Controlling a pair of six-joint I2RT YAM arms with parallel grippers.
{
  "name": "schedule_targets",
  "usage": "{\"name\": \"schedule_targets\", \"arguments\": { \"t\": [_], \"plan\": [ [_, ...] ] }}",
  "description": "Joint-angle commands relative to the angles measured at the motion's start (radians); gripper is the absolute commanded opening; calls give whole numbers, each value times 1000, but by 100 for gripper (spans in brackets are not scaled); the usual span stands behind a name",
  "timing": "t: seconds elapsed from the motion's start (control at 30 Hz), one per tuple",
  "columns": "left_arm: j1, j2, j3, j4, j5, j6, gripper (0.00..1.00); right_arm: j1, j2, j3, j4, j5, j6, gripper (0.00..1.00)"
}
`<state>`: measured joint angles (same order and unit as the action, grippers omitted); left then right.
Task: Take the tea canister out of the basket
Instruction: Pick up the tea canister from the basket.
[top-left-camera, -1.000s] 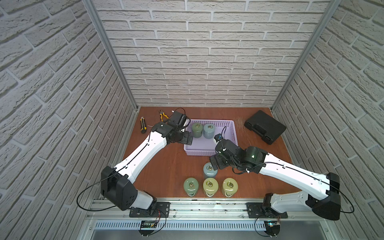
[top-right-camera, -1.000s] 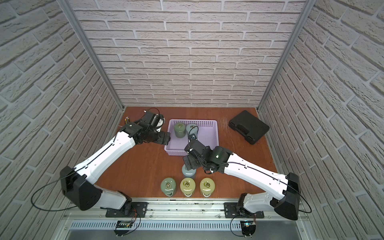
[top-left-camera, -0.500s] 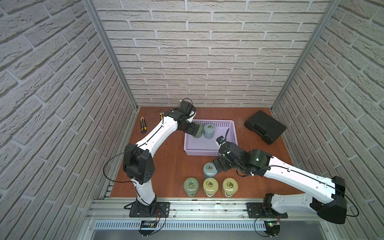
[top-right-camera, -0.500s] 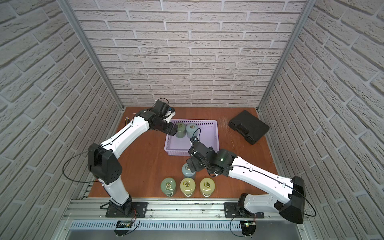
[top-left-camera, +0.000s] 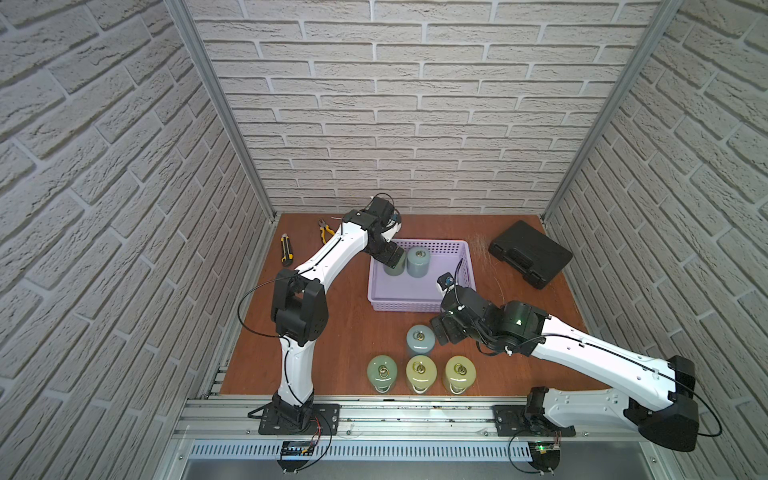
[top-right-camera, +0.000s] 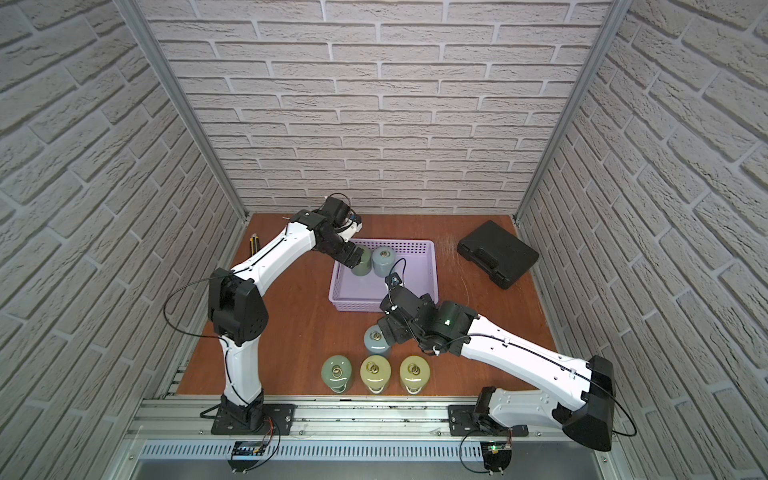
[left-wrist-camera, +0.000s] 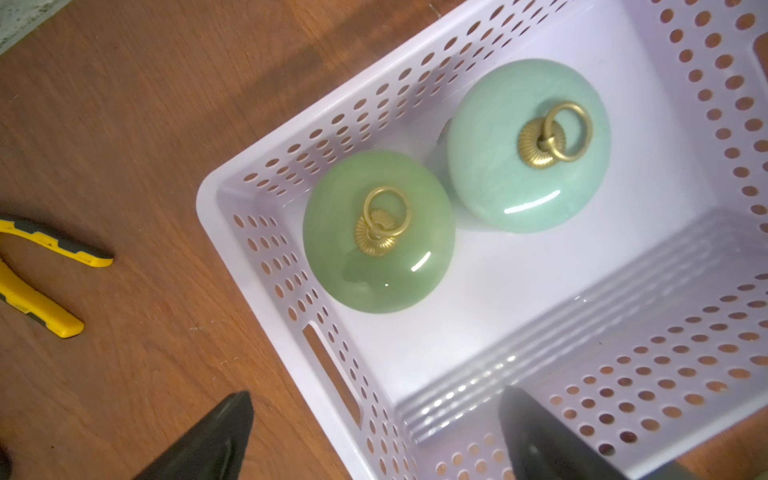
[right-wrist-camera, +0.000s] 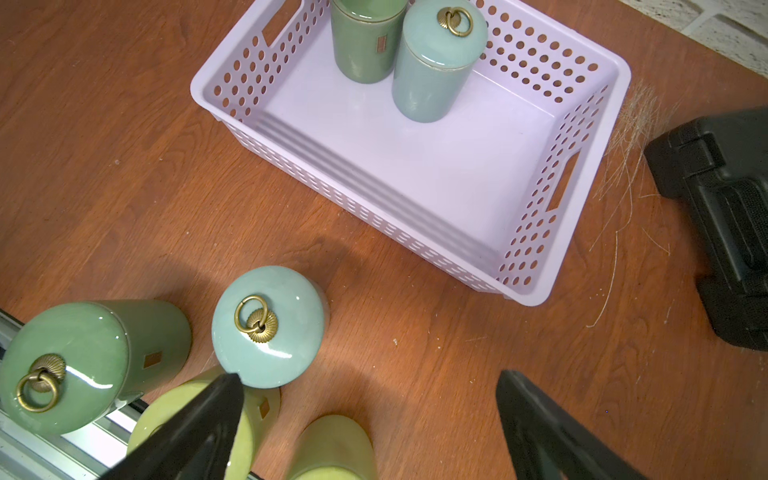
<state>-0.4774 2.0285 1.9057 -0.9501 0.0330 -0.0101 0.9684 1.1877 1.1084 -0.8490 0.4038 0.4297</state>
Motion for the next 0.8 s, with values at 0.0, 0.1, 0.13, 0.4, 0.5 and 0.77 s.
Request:
{"name": "schedule_targets", "arguments": {
  "t": [0.0,0.1,0.13,0.4,0.5,0.77],
  "plan": [
    [10,38,42,-26,10,36,98,-5,-25,-13,17,36,5,100],
    [12,70,66,-26,14,46,98,-4,-29,-13,10,42,9,100],
    [13,81,74,-26,16,48,98,-4,-29,-13,7,43,12,100],
    [21,144,108,-20,32,66,98,-4,-36,-14,-8,65,29,100],
    [23,165,117,-13,40,69,98,-4,-36,-19,-13,66,41,100],
    [23,219,154,-3,54,64,98,-5,-57,-34,-29,81,61,100]
  ]
}}
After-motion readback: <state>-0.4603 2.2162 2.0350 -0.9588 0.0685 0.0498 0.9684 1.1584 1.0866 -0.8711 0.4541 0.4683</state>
